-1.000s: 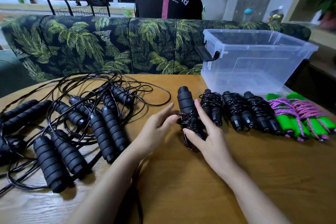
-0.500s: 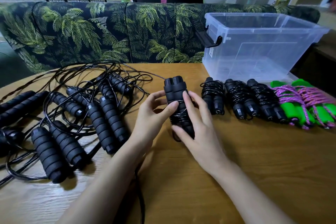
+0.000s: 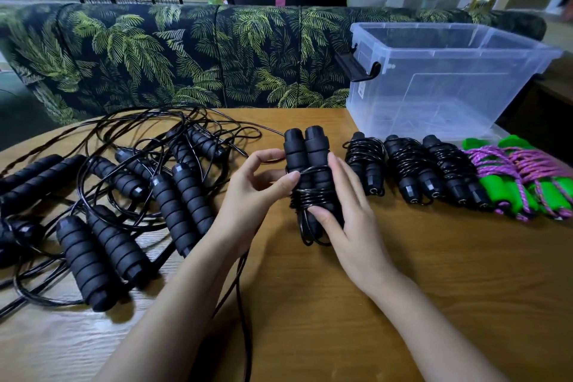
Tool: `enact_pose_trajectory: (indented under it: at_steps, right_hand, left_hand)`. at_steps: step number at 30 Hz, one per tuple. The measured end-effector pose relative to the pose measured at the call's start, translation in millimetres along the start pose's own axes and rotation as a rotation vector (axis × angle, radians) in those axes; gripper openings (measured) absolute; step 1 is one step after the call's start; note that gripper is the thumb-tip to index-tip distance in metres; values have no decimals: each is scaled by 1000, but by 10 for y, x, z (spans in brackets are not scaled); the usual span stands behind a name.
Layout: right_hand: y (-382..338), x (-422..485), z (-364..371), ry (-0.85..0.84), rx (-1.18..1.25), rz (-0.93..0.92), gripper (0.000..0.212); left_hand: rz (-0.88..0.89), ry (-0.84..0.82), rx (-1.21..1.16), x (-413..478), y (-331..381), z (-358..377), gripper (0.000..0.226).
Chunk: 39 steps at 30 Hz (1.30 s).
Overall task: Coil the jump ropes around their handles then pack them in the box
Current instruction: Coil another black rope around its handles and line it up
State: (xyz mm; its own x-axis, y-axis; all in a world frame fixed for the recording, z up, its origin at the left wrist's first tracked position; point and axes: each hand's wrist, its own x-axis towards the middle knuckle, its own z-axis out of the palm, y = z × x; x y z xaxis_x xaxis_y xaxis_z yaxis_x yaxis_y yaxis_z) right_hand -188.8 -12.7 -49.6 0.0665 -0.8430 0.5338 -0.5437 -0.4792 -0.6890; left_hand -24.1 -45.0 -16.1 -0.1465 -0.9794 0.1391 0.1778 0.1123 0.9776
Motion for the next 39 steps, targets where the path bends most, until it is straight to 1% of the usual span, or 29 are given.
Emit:
enact_pose_trajectory:
  at_steps: [2, 5, 6, 11, 13, 16, 19, 22, 24, 27, 30, 34, 39]
  right_hand:
    - [-6, -2, -6, 11, 73, 40, 69]
    - [-26, -26, 6, 5, 29, 29, 70]
    - [-31, -25, 4, 1, 49, 40, 70]
    - [-6, -5, -43, -9, 247, 100, 70]
    - [6, -13, -43, 15, 181, 88, 70]
    - [-5, -12, -17, 96, -16, 0, 69]
    - [-44, -31, 37, 66, -162, -64, 66]
    - [-80, -51, 63, 62, -352, -53, 80]
    - [-93, -51, 61, 75, -414, -28, 93]
    - [-55, -43, 57, 104, -406, 21, 105]
    - [-7, -40, 53, 118, -366, 62, 103]
    - [8, -35, 41, 164, -423, 67, 94]
    - [48, -23, 1, 134, -247, 146, 99]
  left_hand:
    - [-1, -32, -16, 0, 18, -3, 52]
    - [18, -36, -5, -5, 5, 21, 51]
    - [24, -37, -6, -5, 4, 20, 50]
    - [50, -93, -23, 15, 25, -24, 49]
    - [60, -74, -22, 6, 1, 13, 48]
    - [104, 8, -10, 0, -34, 74, 41]
    - [141, 49, 22, 7, -64, 92, 35]
    - [151, 42, 42, -12, -77, 117, 39]
    - [159, 10, 63, -24, -71, 136, 43]
    - [161, -34, 86, -22, -73, 145, 50]
    - [174, -58, 121, -30, -90, 156, 57]
    - [211, -111, 169, -39, -121, 156, 57]
    - [217, -174, 179, -9, -104, 94, 46]
